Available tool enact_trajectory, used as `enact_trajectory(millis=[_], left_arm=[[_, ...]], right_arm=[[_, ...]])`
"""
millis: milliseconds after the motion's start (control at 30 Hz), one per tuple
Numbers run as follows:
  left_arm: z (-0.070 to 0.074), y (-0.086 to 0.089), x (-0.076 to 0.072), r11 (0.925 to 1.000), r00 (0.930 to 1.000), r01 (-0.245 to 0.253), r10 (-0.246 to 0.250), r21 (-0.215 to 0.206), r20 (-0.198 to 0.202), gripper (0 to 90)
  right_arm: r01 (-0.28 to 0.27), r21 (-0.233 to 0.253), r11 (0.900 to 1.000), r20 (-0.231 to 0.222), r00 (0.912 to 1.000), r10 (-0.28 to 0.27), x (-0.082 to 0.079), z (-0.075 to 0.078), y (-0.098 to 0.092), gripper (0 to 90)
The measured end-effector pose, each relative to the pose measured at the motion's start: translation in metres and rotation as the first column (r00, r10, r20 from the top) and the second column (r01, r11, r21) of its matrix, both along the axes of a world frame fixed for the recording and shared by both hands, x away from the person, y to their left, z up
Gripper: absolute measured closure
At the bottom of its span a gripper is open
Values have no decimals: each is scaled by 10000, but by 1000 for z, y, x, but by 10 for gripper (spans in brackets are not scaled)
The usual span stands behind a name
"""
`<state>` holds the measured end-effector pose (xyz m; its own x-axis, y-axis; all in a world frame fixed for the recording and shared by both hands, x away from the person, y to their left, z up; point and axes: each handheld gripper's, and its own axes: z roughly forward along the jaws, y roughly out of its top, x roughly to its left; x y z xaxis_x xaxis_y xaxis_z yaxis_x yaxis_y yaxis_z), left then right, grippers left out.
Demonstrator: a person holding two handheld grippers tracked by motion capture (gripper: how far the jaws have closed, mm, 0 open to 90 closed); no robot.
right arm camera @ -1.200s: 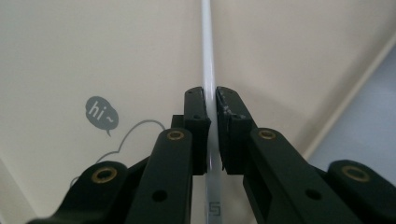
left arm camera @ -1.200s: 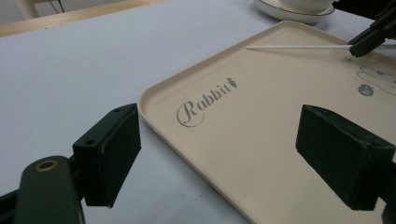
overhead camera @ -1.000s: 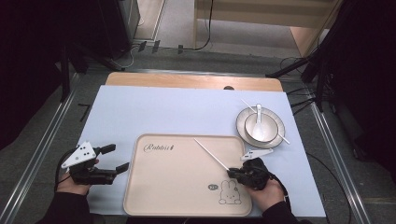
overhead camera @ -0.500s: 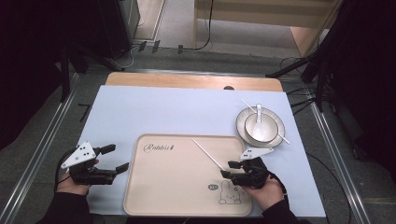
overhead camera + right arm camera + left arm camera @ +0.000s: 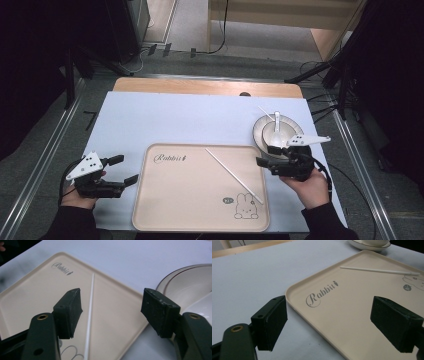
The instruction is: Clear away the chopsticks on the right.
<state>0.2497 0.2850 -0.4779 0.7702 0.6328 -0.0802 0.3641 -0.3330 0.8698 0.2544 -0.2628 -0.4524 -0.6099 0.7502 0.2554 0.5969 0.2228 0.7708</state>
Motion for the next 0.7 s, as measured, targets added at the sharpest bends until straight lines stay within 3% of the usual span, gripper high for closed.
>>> enact_trajectory(millis=[267,433,500,700], left_arm=[[0,0,0,10000,10000,-8,8,8,-20,145],[-1,1,0,10000,10000,-2,2,51,-45,145],[-1,1,0,10000,10000,-2,2,71,-54,145],[-2,0,0,10000,10000,40,-40,66,-64,145]], right_arm=[[371,-249,9990,7,9993,-371,28,16,-25,326],[749,-78,9972,119,9971,-748,48,24,-46,326],[805,-38,9967,-11,9968,-805,56,25,-53,326],[1048,-282,9941,284,9942,-1040,72,22,-74,343]])
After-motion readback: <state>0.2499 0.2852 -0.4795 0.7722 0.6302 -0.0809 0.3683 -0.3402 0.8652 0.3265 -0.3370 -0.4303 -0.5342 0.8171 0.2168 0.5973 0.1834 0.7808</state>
